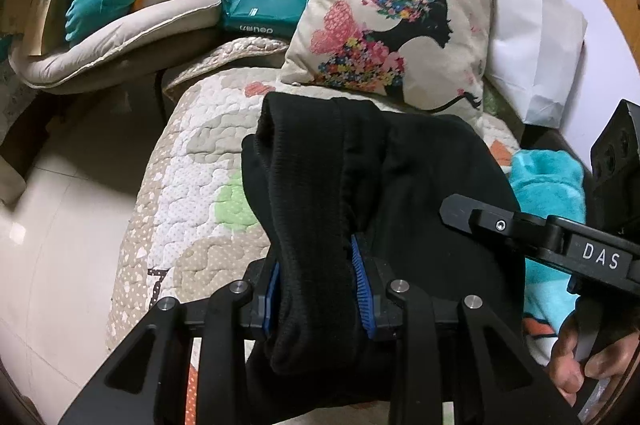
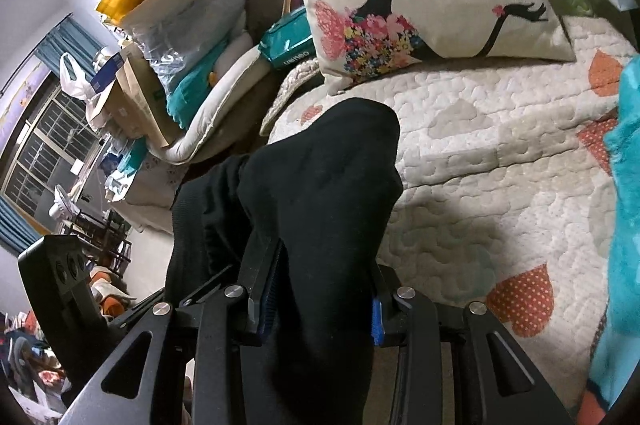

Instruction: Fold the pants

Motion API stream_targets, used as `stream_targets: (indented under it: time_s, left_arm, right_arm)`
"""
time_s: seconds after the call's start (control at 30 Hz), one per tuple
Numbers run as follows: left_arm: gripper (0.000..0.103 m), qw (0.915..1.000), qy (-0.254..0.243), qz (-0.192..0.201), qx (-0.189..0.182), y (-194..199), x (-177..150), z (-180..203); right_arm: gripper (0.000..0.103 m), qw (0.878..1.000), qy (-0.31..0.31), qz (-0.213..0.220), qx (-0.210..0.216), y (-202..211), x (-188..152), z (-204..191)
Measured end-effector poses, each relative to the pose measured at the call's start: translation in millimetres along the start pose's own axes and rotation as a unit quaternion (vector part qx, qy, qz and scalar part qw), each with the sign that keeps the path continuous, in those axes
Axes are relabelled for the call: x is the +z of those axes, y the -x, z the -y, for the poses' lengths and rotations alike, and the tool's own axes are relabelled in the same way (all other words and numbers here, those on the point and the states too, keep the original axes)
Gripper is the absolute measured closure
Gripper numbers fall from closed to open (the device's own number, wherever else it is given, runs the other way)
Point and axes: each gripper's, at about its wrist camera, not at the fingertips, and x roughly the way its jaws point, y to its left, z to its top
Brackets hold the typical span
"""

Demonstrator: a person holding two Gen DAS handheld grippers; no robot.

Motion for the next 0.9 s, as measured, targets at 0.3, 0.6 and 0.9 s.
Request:
stream_targets:
  time_s: [0.3,0.6,0.9]
  left_arm:
    - [0.072,0.9999,-0.009,-0.003,0.009,-13.4,-3.7,9.6]
    - [0.072,0.9997,-0.019,0.001,0.016,-16.6,-8.0,16.7]
    - [0.072,0.9995,-0.02,-0.003,0.024,-22.6,-10.3,18.3]
  right_arm:
    - [0.064,1.0,-0.008,-0.003,-0.002,-7.0,-1.4,16.6]
    - [0.064,1.0,-0.014,0.001,-0.002,-4.7,-2.4,24.3]
    - [0.063,1.0,-0.007,0.001,-0.011,-8.9,-3.5,22.7]
